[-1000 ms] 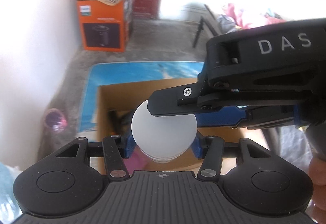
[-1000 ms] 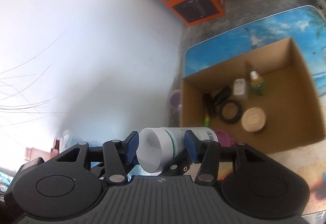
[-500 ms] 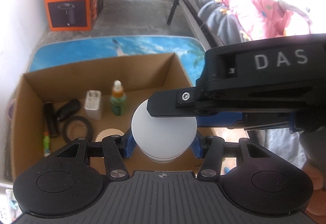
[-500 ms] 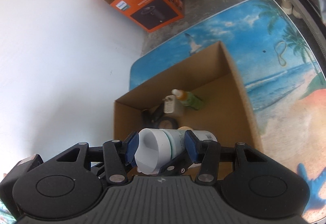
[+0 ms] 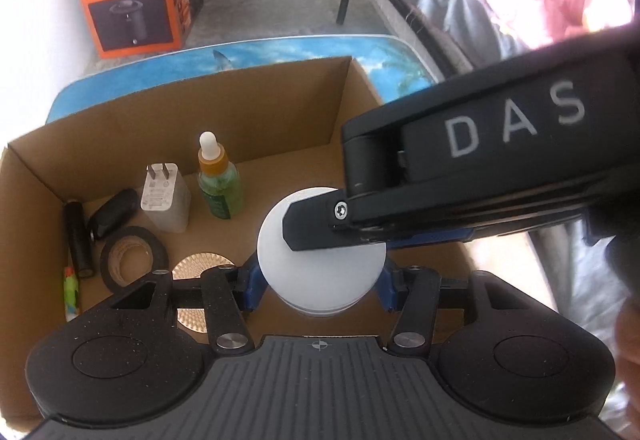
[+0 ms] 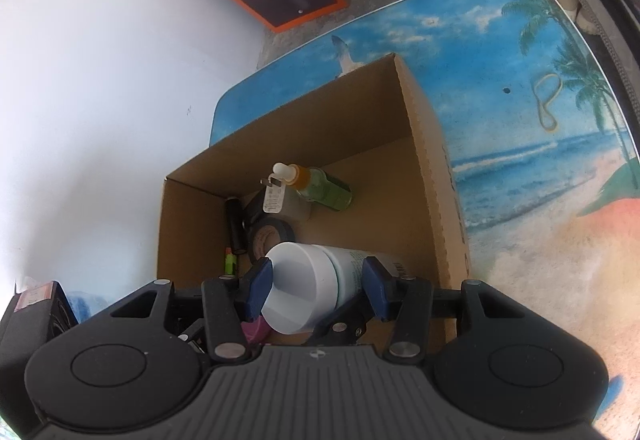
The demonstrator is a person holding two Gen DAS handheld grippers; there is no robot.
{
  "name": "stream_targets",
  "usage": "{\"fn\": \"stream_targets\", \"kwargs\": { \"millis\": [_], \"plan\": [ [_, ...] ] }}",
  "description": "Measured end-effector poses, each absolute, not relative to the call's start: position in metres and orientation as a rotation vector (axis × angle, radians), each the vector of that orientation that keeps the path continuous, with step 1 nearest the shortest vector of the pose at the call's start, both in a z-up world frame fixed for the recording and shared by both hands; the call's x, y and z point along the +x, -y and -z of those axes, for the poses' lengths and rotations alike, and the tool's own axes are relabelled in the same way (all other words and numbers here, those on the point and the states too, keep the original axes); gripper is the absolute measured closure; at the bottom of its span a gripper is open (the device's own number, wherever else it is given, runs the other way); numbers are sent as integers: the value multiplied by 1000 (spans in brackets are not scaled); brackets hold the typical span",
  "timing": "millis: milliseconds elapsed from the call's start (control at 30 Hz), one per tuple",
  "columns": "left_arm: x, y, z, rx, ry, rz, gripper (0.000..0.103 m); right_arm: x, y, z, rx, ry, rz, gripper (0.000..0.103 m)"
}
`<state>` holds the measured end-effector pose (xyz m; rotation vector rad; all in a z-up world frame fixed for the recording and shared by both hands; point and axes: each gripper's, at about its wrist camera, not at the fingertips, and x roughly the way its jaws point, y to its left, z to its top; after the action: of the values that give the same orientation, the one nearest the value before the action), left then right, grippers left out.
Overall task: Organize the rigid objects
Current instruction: 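Lift the white jar, carry it into the box and open the right gripper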
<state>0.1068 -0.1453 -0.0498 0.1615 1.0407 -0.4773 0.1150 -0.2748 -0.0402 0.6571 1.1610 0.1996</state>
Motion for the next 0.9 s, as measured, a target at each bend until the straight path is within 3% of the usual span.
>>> {"fn": "stream_targets", "kwargs": {
  "millis": [433, 733, 900],
  "plan": [
    [96, 154, 65, 182, -1064, 482, 50, 111, 287, 46, 646, -1176, -207, 51],
    [80, 162, 64, 256, -978, 504, 50, 101, 287, 43, 648, -1139, -200, 50],
    [79, 167, 65, 276, -992, 528, 44, 90, 290, 36, 673, -1096, -163, 50]
  ]
}}
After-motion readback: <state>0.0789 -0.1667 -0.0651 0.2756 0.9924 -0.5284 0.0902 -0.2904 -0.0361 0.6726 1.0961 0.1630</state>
